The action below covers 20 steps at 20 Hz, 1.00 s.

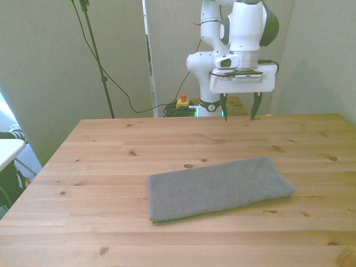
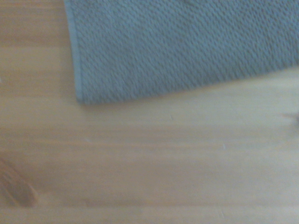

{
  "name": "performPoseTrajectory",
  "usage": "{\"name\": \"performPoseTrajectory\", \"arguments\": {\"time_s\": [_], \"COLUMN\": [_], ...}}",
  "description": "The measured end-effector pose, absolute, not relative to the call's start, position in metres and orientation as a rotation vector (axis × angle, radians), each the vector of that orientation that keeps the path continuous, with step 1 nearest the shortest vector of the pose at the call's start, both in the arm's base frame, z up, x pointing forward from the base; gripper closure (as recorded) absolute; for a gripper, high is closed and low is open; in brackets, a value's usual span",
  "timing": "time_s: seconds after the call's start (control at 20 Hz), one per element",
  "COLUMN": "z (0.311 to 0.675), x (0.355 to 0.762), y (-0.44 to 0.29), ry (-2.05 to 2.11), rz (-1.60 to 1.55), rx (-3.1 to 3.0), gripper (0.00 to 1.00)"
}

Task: Fold the towel

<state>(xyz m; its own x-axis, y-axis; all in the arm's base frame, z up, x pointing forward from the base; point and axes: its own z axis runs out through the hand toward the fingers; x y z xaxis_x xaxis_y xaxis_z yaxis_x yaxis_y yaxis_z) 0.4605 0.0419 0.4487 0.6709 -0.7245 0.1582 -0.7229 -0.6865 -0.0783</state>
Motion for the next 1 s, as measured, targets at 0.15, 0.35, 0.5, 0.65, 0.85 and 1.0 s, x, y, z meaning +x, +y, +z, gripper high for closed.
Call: {"name": "performPoseTrajectory", "arguments": {"time_s": [0.15, 0.35, 0.5, 0.65, 0.85, 1.0], "z": [0.440, 0.423, 0.407, 0.392, 0.370, 0.350], "x": [0.497, 0.546, 0.559, 0.557, 0.557, 0.561], "y": [0.072, 0.104, 0.146, 0.183, 0.202, 0.206], "ry": [1.122, 1.110, 1.104, 1.100, 1.171, 1.247], "rz": [-0.290, -0.438, -0.650, -0.804, -0.944, -0.957], "rx": [-2.990, -3.104, -3.172, -3.229, -3.308, -3.351], "gripper": [0.00, 0.00, 0.00, 0.00, 0.00, 0.00]}}
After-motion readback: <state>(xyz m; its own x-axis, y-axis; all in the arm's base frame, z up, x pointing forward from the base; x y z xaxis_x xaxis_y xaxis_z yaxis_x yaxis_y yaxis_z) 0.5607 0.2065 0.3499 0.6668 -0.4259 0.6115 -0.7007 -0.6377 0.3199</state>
